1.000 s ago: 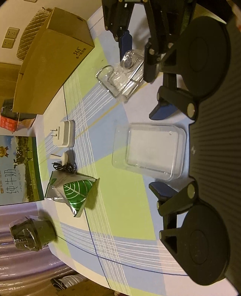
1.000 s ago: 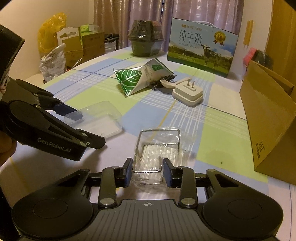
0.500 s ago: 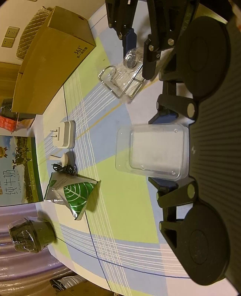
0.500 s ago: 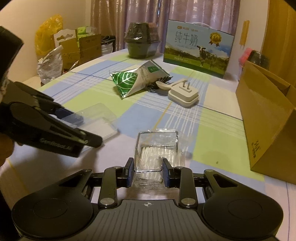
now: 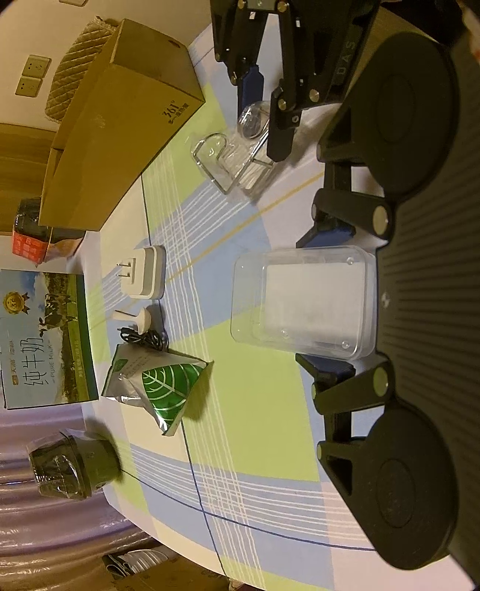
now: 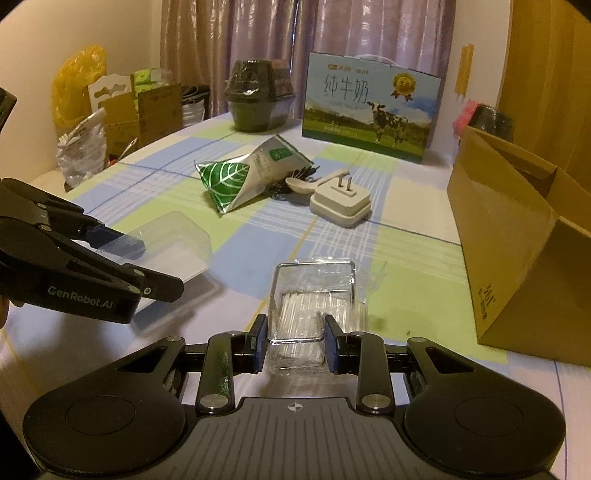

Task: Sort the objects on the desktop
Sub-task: 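Carry the plastic bag and container toward the cardboard box with both grippers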

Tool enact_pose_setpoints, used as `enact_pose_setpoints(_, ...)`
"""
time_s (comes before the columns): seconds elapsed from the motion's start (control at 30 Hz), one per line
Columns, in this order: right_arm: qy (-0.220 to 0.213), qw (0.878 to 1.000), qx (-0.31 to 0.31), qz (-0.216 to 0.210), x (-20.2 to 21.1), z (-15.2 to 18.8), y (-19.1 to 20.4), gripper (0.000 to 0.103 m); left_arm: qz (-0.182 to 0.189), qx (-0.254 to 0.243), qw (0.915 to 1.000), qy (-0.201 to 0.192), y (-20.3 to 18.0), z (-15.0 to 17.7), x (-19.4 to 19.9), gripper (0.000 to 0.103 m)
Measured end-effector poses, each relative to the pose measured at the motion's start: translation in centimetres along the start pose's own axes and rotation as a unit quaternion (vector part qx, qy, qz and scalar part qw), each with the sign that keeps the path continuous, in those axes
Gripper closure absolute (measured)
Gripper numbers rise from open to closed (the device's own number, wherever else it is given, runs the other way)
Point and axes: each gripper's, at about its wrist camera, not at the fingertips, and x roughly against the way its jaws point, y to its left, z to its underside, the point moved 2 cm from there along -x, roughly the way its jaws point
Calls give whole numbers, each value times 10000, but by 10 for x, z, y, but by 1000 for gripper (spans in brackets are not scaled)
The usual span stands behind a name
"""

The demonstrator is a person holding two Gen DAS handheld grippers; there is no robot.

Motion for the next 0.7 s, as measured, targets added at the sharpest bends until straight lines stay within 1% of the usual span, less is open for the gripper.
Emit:
enact_pose_setpoints(0.2,-70,10000,-59,8,7,0,0,75,-63,-36,9999,-120,-4,-4,10,51)
enact_pose_setpoints(0.37,-192,9996,-187,-11,22,-2,-4,75,-78,-9,9999,-148,-7,-3,18,51)
enact_pose_setpoints(0.53,-349,9988,-348,59,38,-7,-10,75,-185,6,9994,-287,-11,-10,36,51)
enact_pose_setpoints(0.7,-466,9979,-425,153,59,-12,-16,75,-171,18,9991,-377,-24,-18,54,51)
